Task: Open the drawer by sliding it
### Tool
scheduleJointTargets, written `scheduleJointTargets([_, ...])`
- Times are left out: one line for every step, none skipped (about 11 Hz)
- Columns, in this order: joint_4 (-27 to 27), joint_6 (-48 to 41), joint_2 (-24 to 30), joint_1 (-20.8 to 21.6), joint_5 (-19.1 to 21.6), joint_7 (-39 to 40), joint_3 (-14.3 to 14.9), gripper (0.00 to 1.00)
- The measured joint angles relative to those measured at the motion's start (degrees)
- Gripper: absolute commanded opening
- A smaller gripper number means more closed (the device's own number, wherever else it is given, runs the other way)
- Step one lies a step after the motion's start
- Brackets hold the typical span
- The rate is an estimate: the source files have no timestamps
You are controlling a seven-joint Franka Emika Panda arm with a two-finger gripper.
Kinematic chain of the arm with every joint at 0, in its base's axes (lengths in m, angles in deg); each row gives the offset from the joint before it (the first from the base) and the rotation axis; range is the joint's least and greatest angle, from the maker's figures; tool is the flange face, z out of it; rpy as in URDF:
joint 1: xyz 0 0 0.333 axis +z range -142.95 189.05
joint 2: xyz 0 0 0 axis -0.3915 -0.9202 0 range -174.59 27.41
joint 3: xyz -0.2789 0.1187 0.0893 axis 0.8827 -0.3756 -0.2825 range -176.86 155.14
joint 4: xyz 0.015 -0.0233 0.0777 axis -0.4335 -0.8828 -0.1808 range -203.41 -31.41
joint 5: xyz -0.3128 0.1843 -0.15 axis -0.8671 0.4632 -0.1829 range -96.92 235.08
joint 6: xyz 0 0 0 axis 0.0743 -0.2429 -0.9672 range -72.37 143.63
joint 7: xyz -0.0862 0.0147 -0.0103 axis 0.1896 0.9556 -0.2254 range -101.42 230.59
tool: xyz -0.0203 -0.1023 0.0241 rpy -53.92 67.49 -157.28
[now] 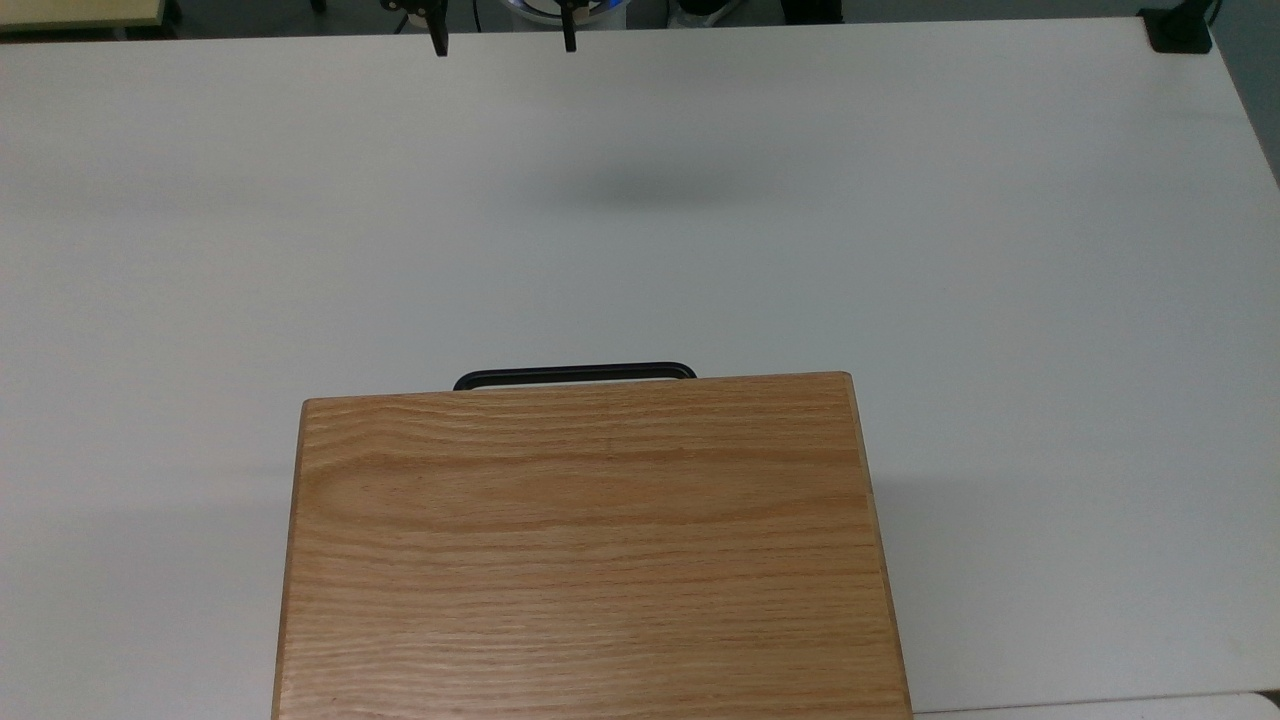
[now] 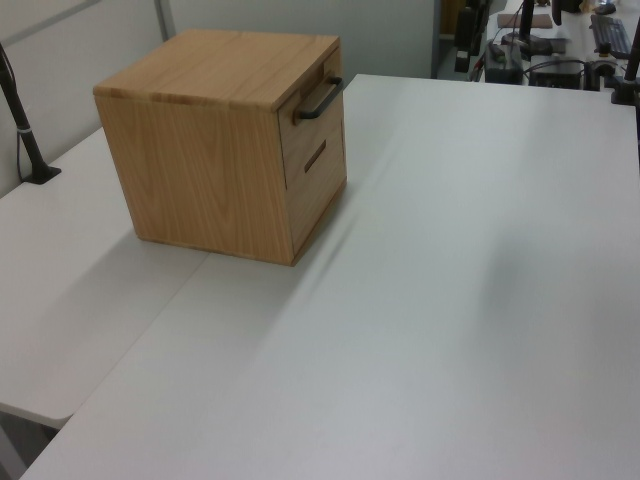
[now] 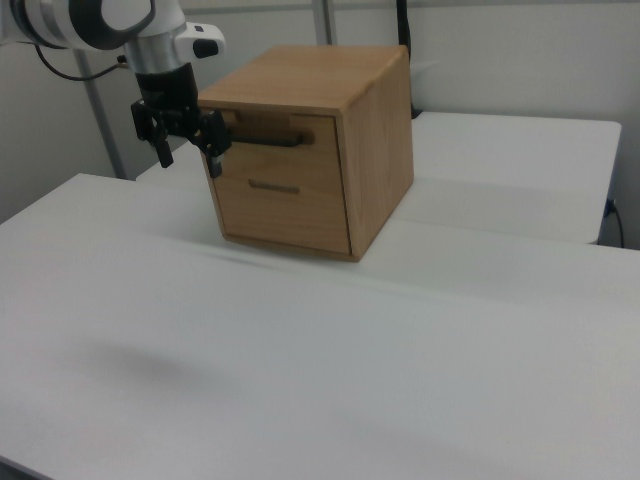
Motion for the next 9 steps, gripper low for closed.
scheduleJointTargets([-0.09,0.0,-0.22,-0.01,0.04,0.0,0.01,1.0])
scheduleJointTargets([-0.09,0.07,-0.61,-0.01,0.15,-1.03,0.02,1.0])
scheduleJointTargets([-0.09,0.25,-0.87,0.0,0.4,-4.77,0.02,1.0])
scheduleJointTargets([-0.09,1.66,-0.95,-0.01,1.87,-10.44,0.02,1.0])
scheduleJointTargets([-0.12,5.09,-0.96,0.01,3.25,-17.45,0.02,1.0])
scheduleJointTargets([-0.17,8.28,-1.07,0.05,3.73,-26.12,-0.05,0.99])
scheduleJointTargets([-0.28,11.37,-1.26,0.13,3.88,-34.85,-0.19,0.98])
scheduleJointTargets([-0.36,14.46,-1.51,0.34,3.92,-42.75,-0.39,1.0])
scheduleJointTargets([-0.41,17.07,-1.72,0.64,3.94,-48.33,-0.42,1.0])
